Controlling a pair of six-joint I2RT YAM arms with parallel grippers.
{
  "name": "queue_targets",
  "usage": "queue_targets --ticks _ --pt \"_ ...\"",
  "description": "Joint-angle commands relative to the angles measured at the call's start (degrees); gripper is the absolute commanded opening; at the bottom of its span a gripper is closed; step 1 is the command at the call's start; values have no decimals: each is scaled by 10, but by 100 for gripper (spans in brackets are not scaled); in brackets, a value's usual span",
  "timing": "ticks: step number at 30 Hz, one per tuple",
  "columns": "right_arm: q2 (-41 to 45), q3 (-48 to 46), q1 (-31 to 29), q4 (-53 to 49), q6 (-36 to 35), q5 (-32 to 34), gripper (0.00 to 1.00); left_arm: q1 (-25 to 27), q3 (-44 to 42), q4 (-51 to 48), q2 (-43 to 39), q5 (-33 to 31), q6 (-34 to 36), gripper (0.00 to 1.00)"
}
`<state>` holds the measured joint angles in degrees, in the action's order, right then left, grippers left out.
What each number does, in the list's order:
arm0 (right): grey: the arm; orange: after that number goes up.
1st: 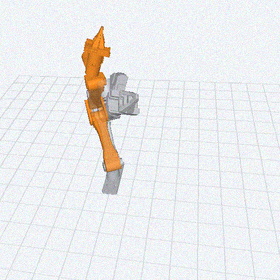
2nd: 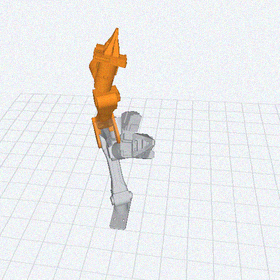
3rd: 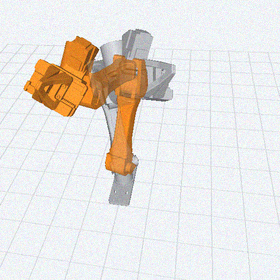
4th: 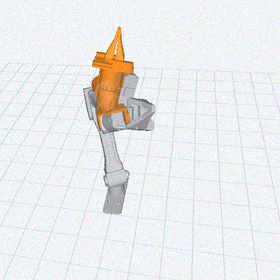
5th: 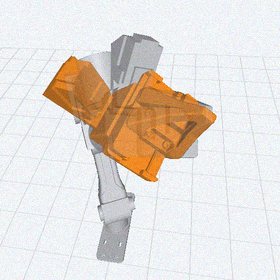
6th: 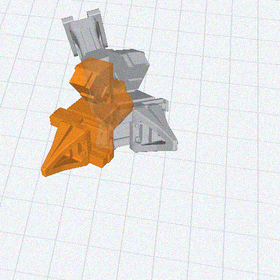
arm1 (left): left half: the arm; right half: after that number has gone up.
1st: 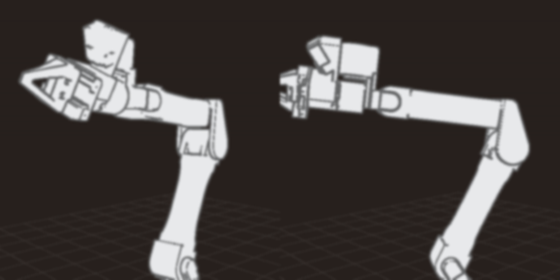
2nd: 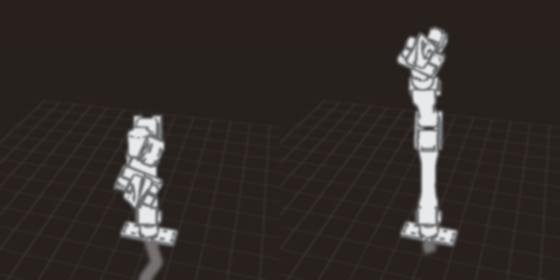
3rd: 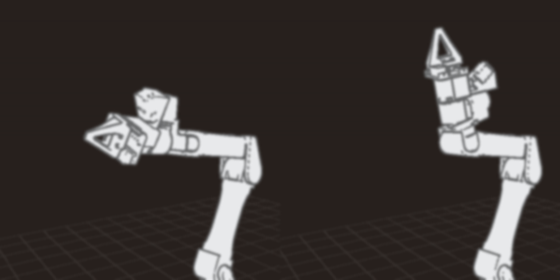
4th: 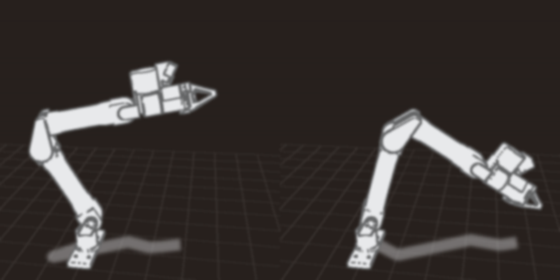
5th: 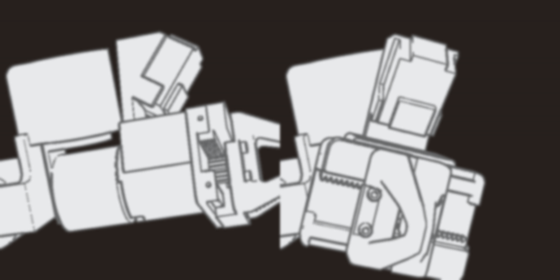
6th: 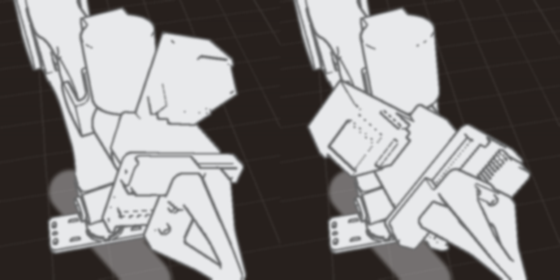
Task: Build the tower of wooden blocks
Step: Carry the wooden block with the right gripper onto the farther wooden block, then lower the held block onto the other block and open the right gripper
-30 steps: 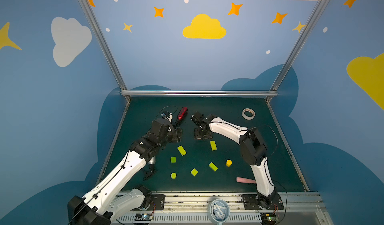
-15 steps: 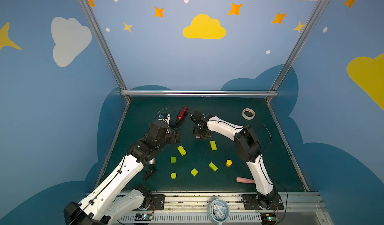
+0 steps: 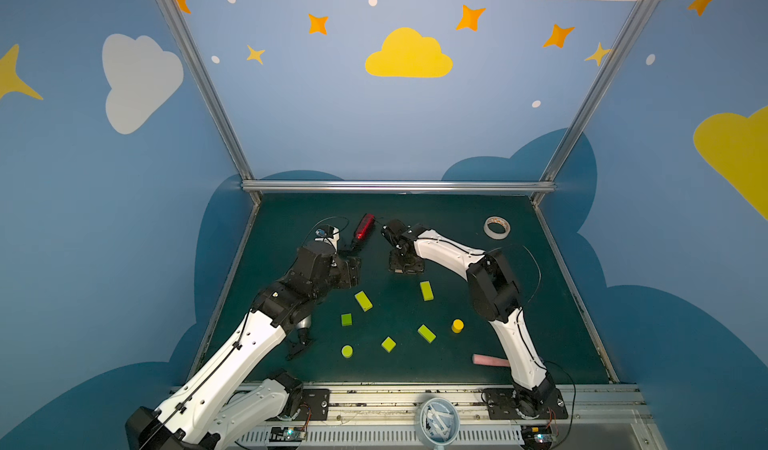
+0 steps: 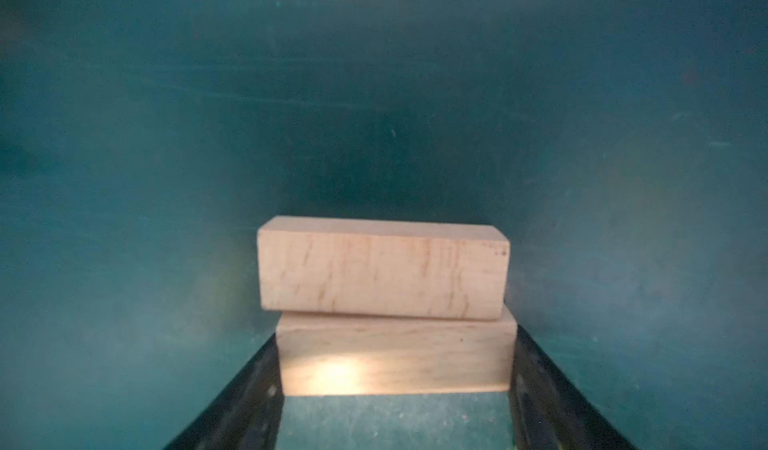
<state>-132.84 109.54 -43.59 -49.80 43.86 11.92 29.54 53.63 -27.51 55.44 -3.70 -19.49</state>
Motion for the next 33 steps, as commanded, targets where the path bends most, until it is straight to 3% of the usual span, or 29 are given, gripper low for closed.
queue_targets --ticks 1,33 --pt "-28 13 4 -20 5 13 55 -3 -8 -13 -8 -10 6 74" --pt "-65 63 -5 -45 19 11 59 -4 -20 -14 -21 -24 8 74"
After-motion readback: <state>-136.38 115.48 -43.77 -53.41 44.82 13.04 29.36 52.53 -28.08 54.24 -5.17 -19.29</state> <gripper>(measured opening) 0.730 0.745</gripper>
